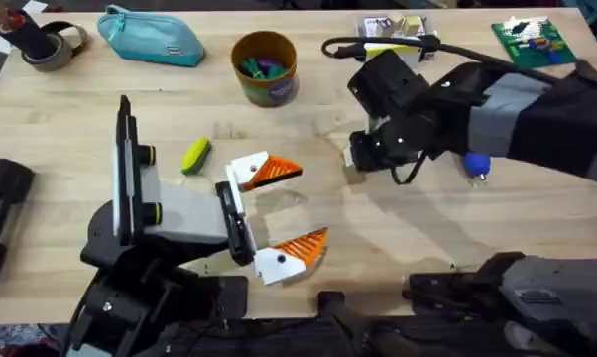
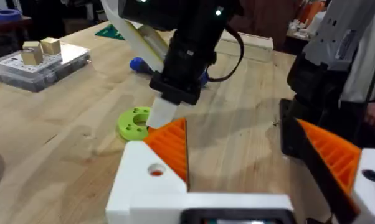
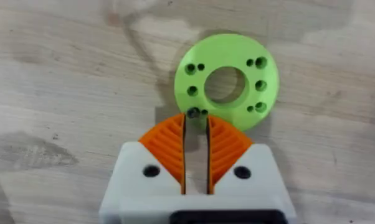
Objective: Pick up the gripper from the table and insert it into the empty holder that is missing its gripper. Then pick up a screw, insert it into the mounting hole, and use the screwdriver to tighten it. Finally, clean up the table by picking up the vegetable and placing it into the bucket.
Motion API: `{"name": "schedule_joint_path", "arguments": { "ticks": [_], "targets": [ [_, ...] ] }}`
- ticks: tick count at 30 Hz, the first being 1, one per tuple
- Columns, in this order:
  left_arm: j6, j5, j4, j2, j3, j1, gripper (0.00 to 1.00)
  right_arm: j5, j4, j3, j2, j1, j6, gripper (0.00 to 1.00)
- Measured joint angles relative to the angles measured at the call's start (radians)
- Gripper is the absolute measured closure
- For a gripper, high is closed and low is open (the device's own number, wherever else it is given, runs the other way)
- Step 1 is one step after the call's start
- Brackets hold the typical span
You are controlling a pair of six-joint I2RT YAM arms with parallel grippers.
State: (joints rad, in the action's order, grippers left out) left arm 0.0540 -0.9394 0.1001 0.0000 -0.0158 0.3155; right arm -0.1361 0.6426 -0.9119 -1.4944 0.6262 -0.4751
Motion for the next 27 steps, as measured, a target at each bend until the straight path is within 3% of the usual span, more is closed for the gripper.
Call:
{"name": "schedule_joint_path", "arguments": {
  "ticks": [27],
  "targets": [
    [0.0, 0.0, 0.0, 0.0, 0.0, 0.0, 0.011, 0.002, -0.01, -0.018, 0.0, 0.0, 0.057, 0.775]
  ]
}}
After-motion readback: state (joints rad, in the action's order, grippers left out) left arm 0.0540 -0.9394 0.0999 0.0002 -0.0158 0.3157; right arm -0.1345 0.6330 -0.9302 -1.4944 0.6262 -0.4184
